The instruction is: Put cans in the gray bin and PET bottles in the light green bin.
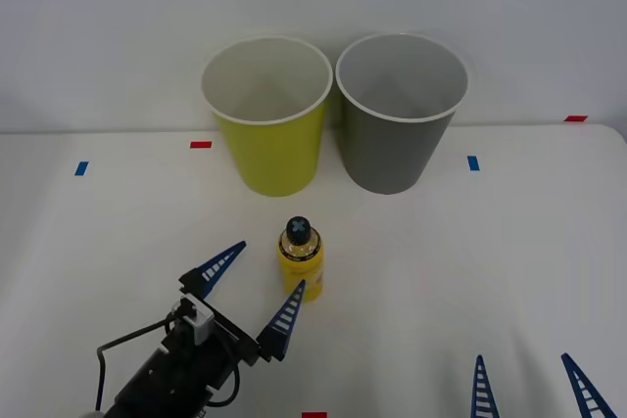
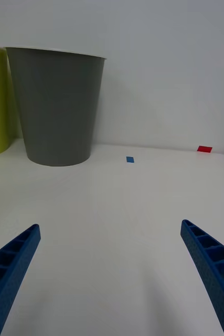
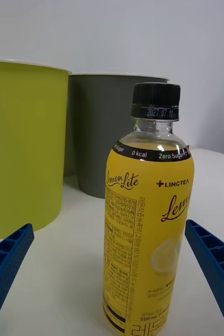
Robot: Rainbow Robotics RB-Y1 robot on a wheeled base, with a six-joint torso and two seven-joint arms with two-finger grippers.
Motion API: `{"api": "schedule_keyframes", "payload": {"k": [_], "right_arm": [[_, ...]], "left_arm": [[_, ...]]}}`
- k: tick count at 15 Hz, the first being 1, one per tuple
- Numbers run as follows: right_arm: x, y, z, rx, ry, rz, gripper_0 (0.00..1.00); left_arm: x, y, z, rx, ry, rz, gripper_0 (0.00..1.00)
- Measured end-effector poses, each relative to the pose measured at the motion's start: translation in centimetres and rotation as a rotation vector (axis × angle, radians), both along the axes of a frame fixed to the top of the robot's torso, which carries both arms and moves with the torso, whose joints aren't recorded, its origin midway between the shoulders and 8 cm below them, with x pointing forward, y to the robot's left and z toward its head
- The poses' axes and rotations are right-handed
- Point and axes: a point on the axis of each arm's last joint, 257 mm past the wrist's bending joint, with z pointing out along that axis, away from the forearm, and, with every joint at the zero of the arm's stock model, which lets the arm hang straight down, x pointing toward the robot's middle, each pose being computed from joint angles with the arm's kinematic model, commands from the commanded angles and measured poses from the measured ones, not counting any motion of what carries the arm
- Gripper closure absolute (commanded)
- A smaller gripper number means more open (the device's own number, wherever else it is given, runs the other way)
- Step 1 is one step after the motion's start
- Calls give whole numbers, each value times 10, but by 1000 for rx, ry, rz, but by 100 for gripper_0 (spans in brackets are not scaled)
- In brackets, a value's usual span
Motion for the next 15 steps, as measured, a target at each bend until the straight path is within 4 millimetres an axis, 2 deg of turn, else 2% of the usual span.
{"api": "schedule_keyframes", "payload": {"k": [4, 8, 14, 15], "right_arm": [[0, 0, 0, 0, 0, 0, 7], [0, 0, 0, 0, 0, 0, 7], [0, 0, 0, 0, 0, 0, 7], [0, 0, 0, 0, 0, 0, 7]], "left_arm": [[8, -13, 4, 21, -11, -16, 0], [20, -35, 8, 22, 2, -28, 0], [27, -64, 15, -20, 28, -29, 0], [27, -67, 16, -24, 30, -29, 5]]}}
